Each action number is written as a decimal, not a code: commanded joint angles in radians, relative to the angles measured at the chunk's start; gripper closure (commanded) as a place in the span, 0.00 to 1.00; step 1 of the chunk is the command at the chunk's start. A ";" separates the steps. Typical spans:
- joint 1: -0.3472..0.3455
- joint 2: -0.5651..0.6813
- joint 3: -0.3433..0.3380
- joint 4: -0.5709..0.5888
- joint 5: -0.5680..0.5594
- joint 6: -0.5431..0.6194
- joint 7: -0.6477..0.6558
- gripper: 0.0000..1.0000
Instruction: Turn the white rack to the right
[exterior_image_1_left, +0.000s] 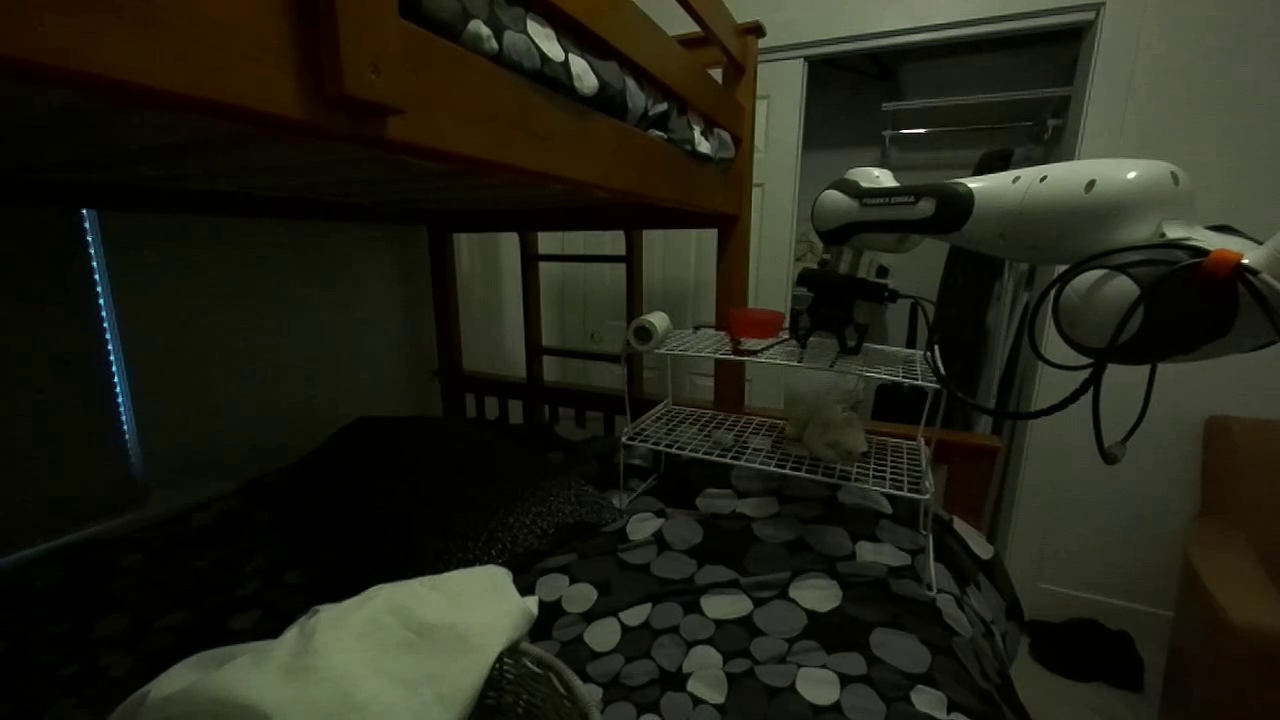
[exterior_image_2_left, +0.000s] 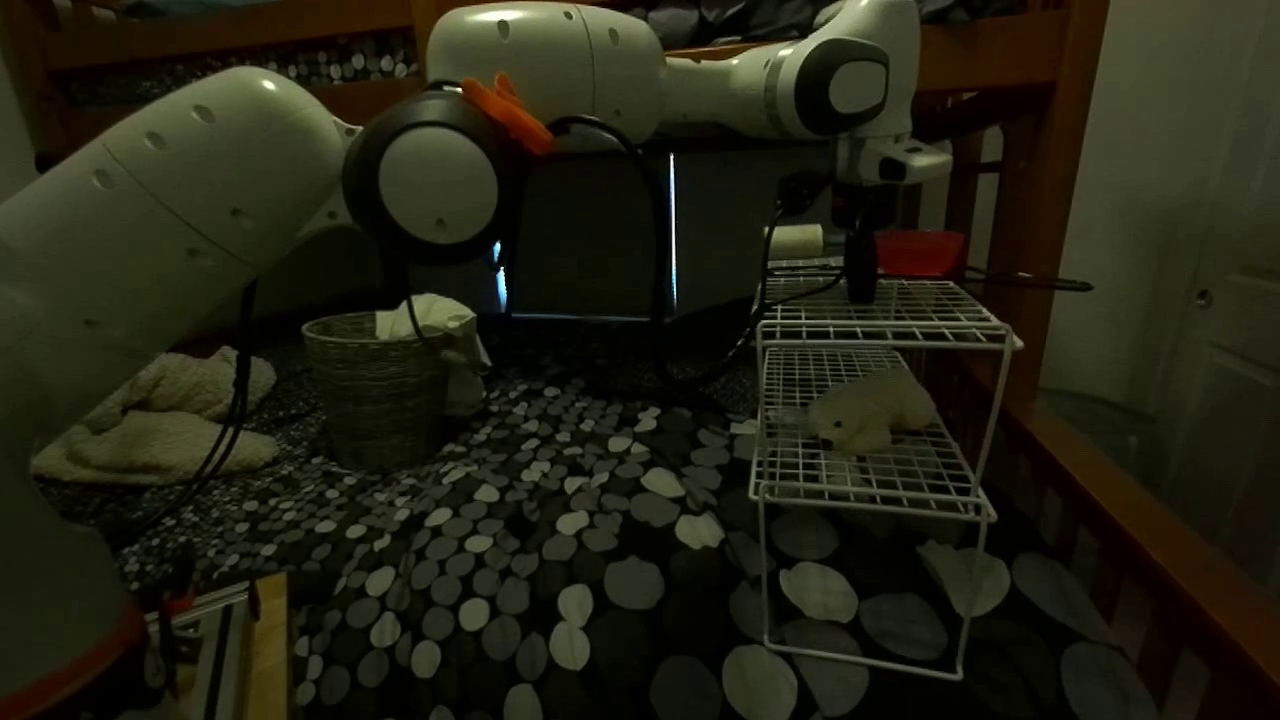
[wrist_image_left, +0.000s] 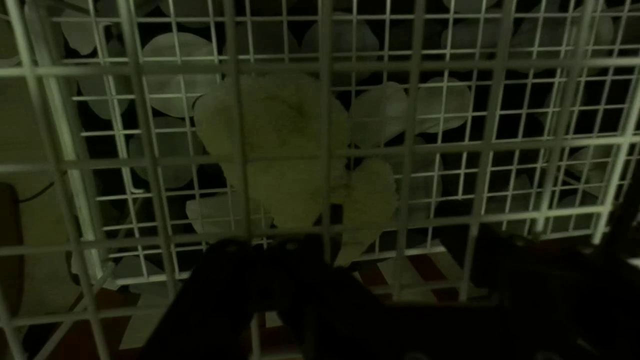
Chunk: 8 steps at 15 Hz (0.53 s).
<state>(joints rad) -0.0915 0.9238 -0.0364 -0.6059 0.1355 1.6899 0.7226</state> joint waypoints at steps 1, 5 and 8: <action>-0.012 -0.053 0.032 -0.007 0.065 0.069 0.045 0.12; -0.006 -0.096 0.011 -0.023 0.053 0.038 0.076 0.00; -0.010 -0.155 -0.008 -0.052 0.035 0.004 0.106 0.00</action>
<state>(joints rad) -0.0945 0.8355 -0.0284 -0.6024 0.1771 1.7324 0.7940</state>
